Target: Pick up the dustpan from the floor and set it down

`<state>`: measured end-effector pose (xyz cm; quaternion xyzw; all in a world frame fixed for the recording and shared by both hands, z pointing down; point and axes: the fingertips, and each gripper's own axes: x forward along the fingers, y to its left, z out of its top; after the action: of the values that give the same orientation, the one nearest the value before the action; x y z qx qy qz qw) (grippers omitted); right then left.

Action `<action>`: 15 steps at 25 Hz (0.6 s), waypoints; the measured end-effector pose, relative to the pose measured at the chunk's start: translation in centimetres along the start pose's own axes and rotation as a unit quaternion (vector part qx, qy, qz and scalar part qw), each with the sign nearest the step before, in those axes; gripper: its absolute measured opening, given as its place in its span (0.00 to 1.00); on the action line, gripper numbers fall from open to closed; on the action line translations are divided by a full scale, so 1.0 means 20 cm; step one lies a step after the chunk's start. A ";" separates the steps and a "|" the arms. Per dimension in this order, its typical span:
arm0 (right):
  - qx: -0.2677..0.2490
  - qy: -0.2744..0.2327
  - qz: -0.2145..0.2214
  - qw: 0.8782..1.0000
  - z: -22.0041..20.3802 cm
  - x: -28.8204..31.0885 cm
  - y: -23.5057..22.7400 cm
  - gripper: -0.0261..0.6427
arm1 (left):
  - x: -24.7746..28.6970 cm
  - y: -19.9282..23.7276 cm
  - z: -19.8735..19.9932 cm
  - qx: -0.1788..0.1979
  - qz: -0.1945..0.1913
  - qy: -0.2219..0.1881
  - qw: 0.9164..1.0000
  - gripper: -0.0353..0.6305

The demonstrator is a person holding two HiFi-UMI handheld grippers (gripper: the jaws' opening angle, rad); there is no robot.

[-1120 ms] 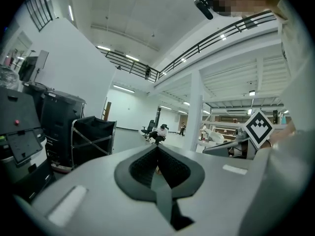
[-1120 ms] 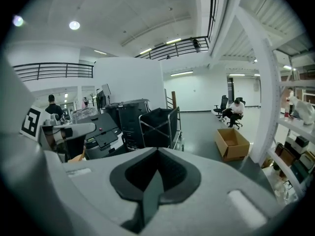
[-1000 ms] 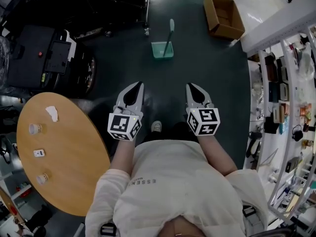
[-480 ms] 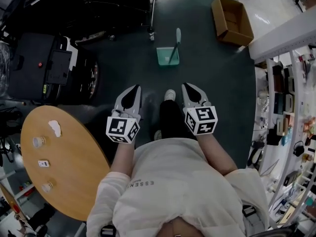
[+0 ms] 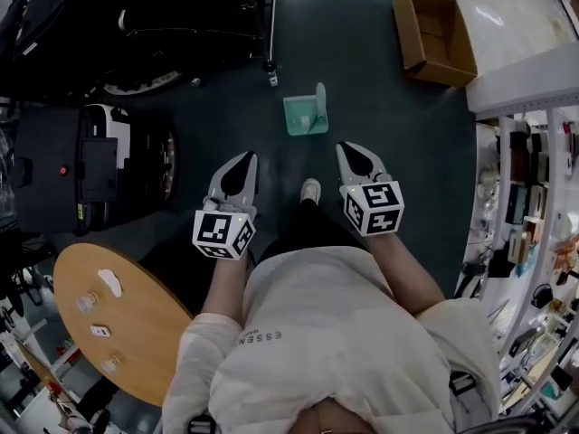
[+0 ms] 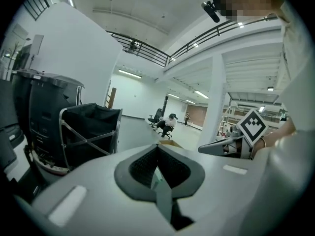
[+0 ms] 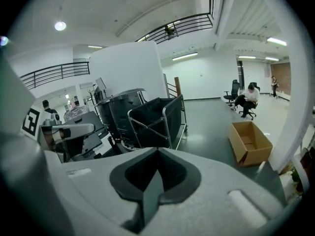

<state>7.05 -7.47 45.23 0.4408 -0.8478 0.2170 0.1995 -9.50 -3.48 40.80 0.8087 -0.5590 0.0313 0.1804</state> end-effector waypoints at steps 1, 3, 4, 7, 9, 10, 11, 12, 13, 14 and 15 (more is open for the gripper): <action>-0.005 0.005 0.002 1.000 0.03 0.05 -0.04 0.03 | 0.07 0.01 0.03 0.001 -0.002 -0.001 1.000 0.08; -0.016 0.017 0.005 1.000 0.07 0.15 -0.10 0.03 | 0.19 0.03 0.07 0.002 -0.004 -0.001 1.000 0.08; -0.024 0.024 0.007 0.999 0.09 0.21 -0.12 0.03 | 0.24 0.05 0.09 0.002 -0.004 0.001 1.000 0.08; -0.038 0.045 0.009 0.998 0.09 0.36 -0.15 0.03 | 0.38 0.14 0.09 0.003 -0.004 0.010 1.000 0.08; -0.033 0.062 0.000 0.998 0.07 0.47 -0.18 0.03 | 0.46 0.20 0.09 -0.001 -0.006 0.009 1.000 0.08; -0.030 0.072 -0.007 0.997 0.06 0.52 -0.20 0.03 | 0.50 0.23 0.09 -0.005 -0.010 0.006 1.000 0.08; -0.025 0.083 -0.015 0.996 0.04 0.58 -0.22 0.03 | 0.54 0.26 0.08 -0.009 -0.015 0.004 1.000 0.08; -0.018 0.096 -0.021 0.995 0.02 0.63 -0.24 0.03 | 0.58 0.29 0.08 -0.012 -0.022 0.004 1.000 0.08; -0.009 0.109 -0.025 0.994 -0.01 0.67 -0.26 0.03 | 0.63 0.30 0.07 -0.011 -0.029 0.008 0.999 0.08; 0.000 0.124 -0.029 0.992 -0.04 0.71 -0.29 0.03 | 0.67 0.31 0.06 -0.007 -0.038 0.015 0.999 0.08; 0.009 0.138 -0.033 0.990 -0.08 0.74 -0.31 0.03 | 0.71 0.32 0.03 0.000 -0.047 0.025 0.999 0.08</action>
<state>4.49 -19.54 55.63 0.4364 -0.7949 0.2764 0.3183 -10.09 -18.29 45.42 0.8328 -0.5160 0.0431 0.1958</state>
